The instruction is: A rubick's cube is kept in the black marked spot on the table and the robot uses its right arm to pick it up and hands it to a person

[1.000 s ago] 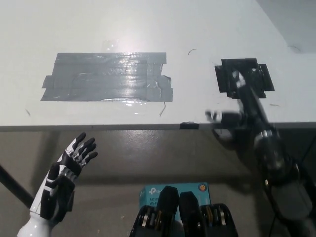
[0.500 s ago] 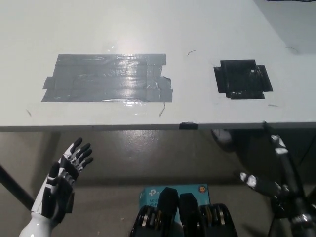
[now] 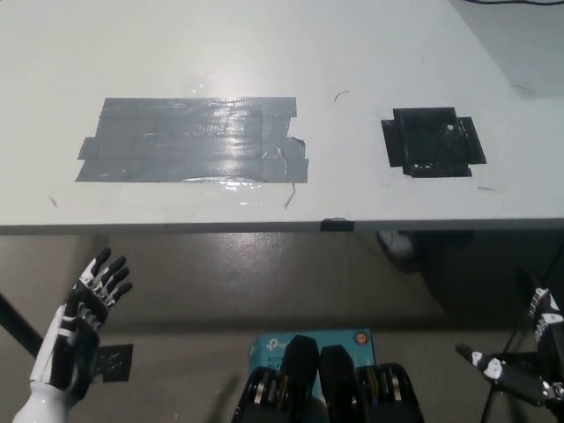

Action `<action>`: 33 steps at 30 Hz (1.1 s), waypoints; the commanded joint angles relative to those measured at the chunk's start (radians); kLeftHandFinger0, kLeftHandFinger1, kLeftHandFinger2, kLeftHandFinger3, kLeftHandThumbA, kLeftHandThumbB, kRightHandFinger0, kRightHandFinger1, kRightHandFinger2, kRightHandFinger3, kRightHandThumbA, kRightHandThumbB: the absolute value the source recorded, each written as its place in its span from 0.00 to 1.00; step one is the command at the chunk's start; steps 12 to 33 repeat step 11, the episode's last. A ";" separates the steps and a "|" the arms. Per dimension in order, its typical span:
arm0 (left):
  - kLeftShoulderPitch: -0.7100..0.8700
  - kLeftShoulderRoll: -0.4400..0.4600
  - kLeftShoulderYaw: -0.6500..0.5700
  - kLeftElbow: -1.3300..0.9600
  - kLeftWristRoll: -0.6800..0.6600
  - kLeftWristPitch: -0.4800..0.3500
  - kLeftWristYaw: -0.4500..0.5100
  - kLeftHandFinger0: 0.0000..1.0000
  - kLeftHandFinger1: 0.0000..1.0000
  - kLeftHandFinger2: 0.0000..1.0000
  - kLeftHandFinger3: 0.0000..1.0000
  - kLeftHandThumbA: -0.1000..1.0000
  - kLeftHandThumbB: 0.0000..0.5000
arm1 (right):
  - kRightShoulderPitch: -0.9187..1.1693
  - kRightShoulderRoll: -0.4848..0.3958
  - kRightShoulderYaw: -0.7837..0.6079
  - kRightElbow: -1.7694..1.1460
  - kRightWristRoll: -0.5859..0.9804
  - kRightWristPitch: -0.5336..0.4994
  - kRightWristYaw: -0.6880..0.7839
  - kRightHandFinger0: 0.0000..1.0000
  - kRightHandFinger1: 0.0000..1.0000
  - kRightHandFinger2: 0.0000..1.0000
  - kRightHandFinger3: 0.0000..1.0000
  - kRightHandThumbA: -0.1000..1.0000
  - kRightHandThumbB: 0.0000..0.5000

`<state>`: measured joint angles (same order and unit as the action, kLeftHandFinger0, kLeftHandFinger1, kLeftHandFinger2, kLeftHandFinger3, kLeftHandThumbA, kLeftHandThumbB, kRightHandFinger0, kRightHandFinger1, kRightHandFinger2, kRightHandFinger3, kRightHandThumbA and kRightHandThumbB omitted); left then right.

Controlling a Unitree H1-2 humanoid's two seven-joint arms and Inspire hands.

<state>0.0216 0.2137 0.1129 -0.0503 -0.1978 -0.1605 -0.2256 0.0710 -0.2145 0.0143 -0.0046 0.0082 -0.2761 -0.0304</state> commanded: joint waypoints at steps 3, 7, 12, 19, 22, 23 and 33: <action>0.029 0.002 0.022 -0.014 0.086 -0.034 0.060 1.00 1.00 1.00 1.00 1.00 0.32 | -0.015 -0.014 -0.038 0.088 0.120 -0.163 0.076 1.00 1.00 1.00 1.00 1.00 0.41; 0.044 0.001 0.033 -0.015 0.068 -0.026 0.061 1.00 1.00 1.00 1.00 1.00 0.31 | -0.020 -0.014 -0.039 0.094 0.118 -0.154 0.086 1.00 1.00 1.00 1.00 1.00 0.42; 0.048 -0.001 0.034 -0.005 0.065 -0.033 0.060 1.00 1.00 1.00 1.00 1.00 0.32 | -0.025 -0.015 -0.041 0.096 0.114 -0.154 0.091 1.00 1.00 1.00 1.00 1.00 0.42; 0.048 -0.001 0.034 -0.005 0.065 -0.033 0.060 1.00 1.00 1.00 1.00 1.00 0.32 | -0.025 -0.015 -0.041 0.096 0.114 -0.154 0.091 1.00 1.00 1.00 1.00 1.00 0.42; 0.048 -0.001 0.034 -0.005 0.065 -0.033 0.060 1.00 1.00 1.00 1.00 1.00 0.32 | -0.025 -0.015 -0.041 0.096 0.114 -0.154 0.091 1.00 1.00 1.00 1.00 1.00 0.42; 0.048 -0.001 0.034 -0.005 0.065 -0.033 0.060 1.00 1.00 1.00 1.00 1.00 0.32 | -0.025 -0.015 -0.041 0.096 0.114 -0.154 0.091 1.00 1.00 1.00 1.00 1.00 0.42; 0.048 -0.001 0.034 -0.005 0.065 -0.033 0.060 1.00 1.00 1.00 1.00 1.00 0.32 | -0.025 -0.015 -0.041 0.096 0.114 -0.154 0.091 1.00 1.00 1.00 1.00 1.00 0.42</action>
